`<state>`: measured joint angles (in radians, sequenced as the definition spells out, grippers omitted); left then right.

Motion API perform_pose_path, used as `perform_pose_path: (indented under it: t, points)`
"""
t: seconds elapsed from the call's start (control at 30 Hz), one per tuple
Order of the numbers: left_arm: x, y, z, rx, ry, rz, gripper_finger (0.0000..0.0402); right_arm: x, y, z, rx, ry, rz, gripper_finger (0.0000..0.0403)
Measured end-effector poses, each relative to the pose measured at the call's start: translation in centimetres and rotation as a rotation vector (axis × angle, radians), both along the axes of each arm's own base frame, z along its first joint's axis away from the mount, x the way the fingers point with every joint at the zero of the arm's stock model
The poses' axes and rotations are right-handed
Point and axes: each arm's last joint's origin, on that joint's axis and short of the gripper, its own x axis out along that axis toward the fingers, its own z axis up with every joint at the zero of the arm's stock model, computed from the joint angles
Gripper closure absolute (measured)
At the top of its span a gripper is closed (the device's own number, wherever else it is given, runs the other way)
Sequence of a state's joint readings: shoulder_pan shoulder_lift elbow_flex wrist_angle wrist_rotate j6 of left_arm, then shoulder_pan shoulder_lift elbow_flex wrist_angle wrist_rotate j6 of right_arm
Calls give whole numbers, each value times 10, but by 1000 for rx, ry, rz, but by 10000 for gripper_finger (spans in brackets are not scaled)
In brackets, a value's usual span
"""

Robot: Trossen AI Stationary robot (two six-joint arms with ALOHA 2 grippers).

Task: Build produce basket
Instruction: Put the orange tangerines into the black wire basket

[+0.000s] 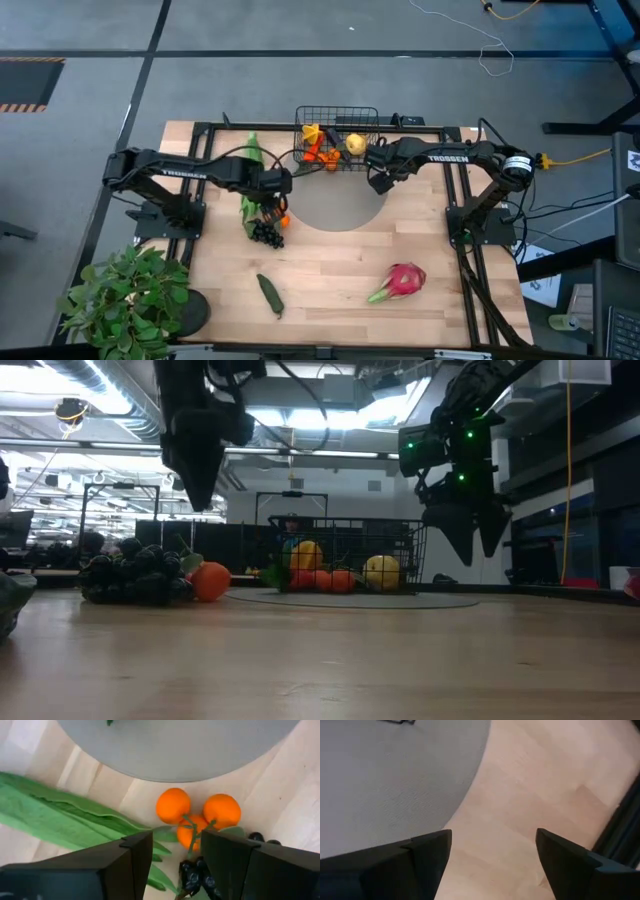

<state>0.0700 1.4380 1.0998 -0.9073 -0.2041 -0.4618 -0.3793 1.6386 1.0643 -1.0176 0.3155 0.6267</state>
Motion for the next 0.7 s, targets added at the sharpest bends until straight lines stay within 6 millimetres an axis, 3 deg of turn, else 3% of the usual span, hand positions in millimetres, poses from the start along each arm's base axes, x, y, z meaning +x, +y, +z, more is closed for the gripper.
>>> perform_pose_path:
  t: [0.7]
  points:
    - [17, -1, -41, -92, 185, -72, 246, 9, 36, -2, 76, 14, 129, 124]
